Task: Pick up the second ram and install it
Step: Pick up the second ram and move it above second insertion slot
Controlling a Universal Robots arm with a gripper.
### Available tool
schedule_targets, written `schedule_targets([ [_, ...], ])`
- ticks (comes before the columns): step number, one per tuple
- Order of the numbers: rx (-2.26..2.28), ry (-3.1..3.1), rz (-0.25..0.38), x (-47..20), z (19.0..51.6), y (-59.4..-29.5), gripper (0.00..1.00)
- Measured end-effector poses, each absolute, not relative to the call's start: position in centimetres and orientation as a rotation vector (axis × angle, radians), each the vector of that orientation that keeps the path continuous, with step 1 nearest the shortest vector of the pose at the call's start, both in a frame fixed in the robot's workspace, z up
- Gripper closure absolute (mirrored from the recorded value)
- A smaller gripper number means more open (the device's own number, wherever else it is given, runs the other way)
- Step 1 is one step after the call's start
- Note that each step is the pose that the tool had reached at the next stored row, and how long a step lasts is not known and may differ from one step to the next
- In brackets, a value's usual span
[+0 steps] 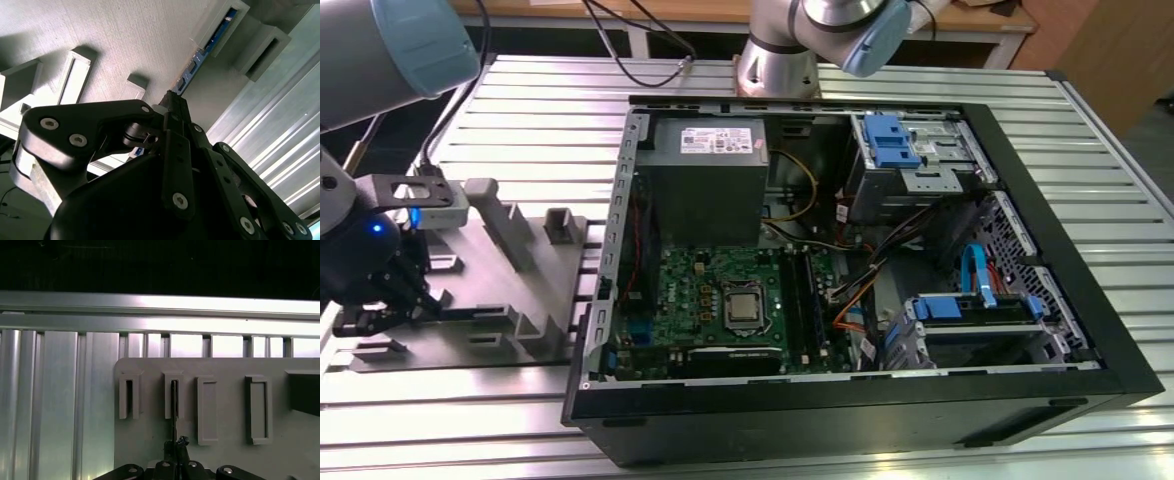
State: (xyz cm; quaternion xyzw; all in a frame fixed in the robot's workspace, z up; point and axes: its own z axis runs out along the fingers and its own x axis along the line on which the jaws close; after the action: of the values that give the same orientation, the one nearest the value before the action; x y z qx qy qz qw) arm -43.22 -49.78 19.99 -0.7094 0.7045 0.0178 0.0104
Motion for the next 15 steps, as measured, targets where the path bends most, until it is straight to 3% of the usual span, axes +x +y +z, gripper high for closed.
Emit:
schedule_targets([
  [15, -2.218, 2.194, 0.056, -43.22, 20.85, -49.78, 0.88],
])
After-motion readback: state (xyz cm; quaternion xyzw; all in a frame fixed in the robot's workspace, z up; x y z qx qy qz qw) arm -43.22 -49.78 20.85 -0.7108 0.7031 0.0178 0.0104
